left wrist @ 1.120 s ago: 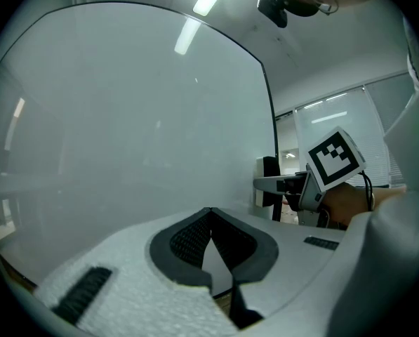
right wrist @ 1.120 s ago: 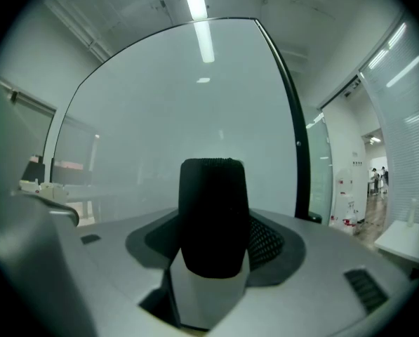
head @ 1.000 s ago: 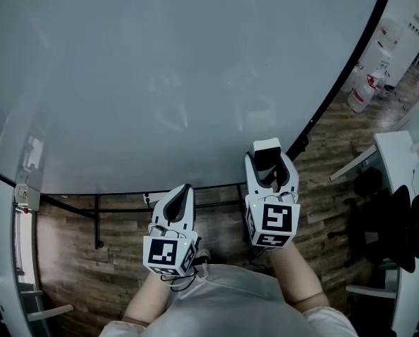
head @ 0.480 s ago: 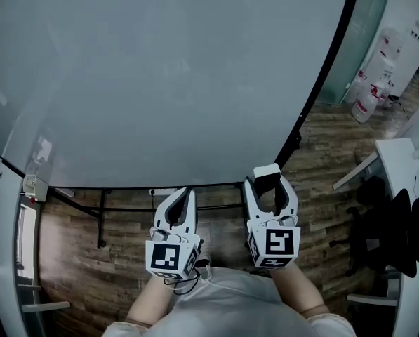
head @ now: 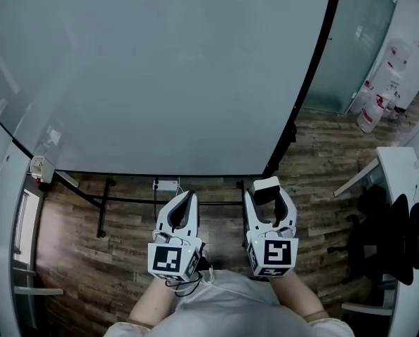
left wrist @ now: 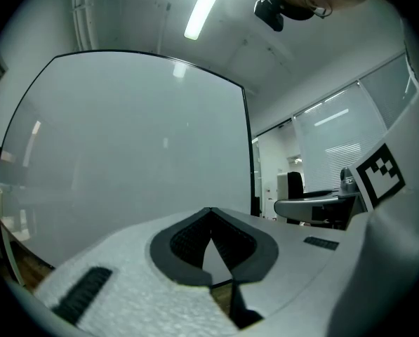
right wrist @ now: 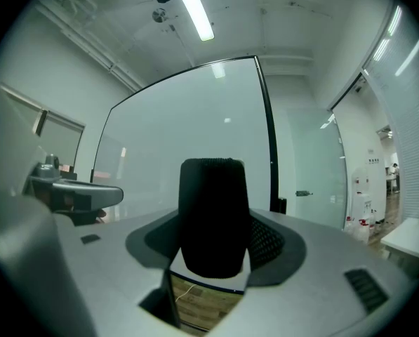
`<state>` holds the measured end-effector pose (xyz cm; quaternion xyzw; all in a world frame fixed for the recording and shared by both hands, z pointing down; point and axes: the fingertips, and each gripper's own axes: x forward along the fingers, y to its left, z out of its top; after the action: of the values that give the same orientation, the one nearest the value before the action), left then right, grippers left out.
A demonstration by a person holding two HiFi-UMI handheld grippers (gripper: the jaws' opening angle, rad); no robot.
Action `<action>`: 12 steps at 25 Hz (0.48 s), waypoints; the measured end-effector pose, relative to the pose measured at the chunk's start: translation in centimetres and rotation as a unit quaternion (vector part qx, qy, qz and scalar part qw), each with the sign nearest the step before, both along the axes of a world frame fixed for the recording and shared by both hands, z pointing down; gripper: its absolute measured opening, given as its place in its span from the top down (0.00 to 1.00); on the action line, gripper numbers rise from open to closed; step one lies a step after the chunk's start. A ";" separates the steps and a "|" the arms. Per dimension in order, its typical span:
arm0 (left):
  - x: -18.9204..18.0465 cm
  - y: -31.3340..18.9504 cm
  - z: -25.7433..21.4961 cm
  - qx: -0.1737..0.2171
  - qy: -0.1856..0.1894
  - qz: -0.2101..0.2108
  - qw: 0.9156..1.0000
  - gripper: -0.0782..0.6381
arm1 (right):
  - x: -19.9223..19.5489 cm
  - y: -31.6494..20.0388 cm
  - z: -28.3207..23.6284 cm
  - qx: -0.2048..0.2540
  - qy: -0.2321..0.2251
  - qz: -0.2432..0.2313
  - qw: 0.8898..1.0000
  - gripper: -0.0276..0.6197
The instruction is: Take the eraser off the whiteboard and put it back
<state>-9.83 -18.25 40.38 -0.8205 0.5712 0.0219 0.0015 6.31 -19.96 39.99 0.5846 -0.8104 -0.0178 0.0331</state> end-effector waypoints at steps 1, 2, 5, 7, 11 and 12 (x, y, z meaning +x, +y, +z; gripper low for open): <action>0.2 0.3 0.0 -0.001 -0.001 -0.001 1.000 0.87 | 0.1 0.3 0.0 0.000 0.000 -0.003 1.000 0.55; 0.3 0.7 0.0 0.000 -0.002 -0.002 1.000 0.87 | 0.2 0.6 0.0 -0.001 -0.001 -0.005 1.000 0.55; 0.6 1.4 -0.3 0.003 -0.002 -0.003 1.000 0.87 | 0.3 1.1 0.1 -0.004 -0.004 -0.011 1.000 0.55; 0.8 1.7 -0.5 0.004 -0.003 -0.002 1.000 0.87 | 0.3 1.3 0.0 -0.002 -0.002 -0.014 1.000 0.55; 1.2 1.9 -0.9 0.006 -0.005 -0.002 1.000 0.87 | 0.4 1.6 -0.2 0.003 0.002 -0.017 1.000 0.55; 1.3 2.0 -1.0 0.008 -0.002 -0.002 1.000 0.87 | 0.4 1.7 -0.2 0.004 0.002 -0.018 1.000 0.55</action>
<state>-8.53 -16.28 39.41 -0.8194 0.5726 0.0247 0.0091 6.74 -18.29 39.79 0.5703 -0.8205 -0.0232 0.0324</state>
